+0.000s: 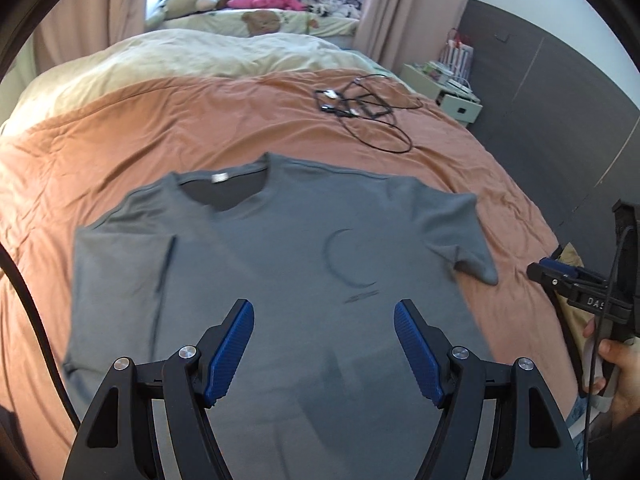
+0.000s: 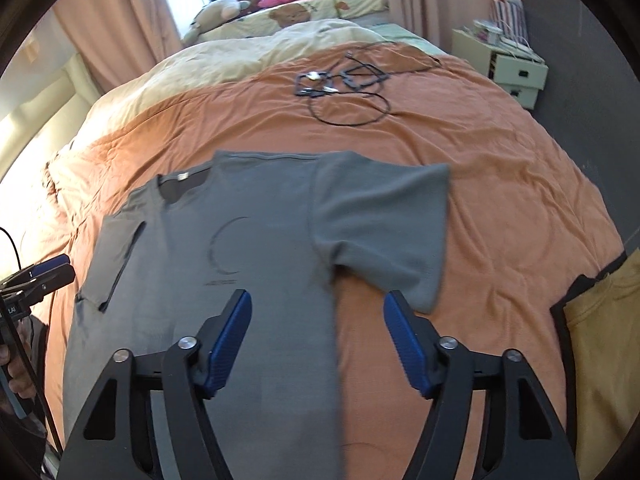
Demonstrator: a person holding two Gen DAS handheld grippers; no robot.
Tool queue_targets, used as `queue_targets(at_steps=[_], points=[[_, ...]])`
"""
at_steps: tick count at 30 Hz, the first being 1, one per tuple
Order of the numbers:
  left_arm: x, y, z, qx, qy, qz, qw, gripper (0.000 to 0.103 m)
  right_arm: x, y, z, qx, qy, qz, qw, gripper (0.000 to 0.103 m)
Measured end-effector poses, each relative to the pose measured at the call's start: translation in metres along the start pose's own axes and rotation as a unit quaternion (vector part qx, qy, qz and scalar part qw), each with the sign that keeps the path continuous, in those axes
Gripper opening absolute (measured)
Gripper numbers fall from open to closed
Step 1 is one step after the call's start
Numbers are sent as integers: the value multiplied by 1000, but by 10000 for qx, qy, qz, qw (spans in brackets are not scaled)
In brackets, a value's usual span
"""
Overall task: Fold small clothes
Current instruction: 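Move the right gripper to the opposite side edge and grasp it, then fold the grasped side over the shirt body with the right gripper and release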
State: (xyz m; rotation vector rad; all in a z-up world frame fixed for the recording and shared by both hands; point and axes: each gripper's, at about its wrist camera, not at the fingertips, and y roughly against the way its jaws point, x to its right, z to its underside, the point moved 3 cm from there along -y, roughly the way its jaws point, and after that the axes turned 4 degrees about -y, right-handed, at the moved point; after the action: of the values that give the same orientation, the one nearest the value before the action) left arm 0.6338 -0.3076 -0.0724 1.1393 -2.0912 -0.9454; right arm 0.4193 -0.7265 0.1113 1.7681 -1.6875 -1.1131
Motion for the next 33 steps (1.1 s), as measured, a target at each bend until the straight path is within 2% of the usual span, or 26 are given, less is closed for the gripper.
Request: queue_targets(at_steps=[4,10,15,19,21,24,33], points=[[24,-22,-12,-23,-118,163,9998,70,27,-12,-5,-59,-302,-99,9995,54],[57,-59,-25,-126,-321,343,9988,55,66,-38,-11,-107,-713,-163,9973,47],[77,-91,-33,-259,-398,478,9977,36,89,-66,-14,-194,-1051,-241,9940,41],[89,-113,-36,-342,-425,563,9969,30,103,-88,-15,-250,-1303,-289,9907,39],[94,-124,-38,-384,-418,609,9965,20,109,-97,-16,-274,-1425,-288,9890,38],[98,-138,-39,-428,-396,659,9961,13,113,-109,-15,-294,-1561,-295,9869,34],[111,-180,-27,-644,-283,879,9936,10,125,-139,-14,-345,-2020,-504,9775,30]])
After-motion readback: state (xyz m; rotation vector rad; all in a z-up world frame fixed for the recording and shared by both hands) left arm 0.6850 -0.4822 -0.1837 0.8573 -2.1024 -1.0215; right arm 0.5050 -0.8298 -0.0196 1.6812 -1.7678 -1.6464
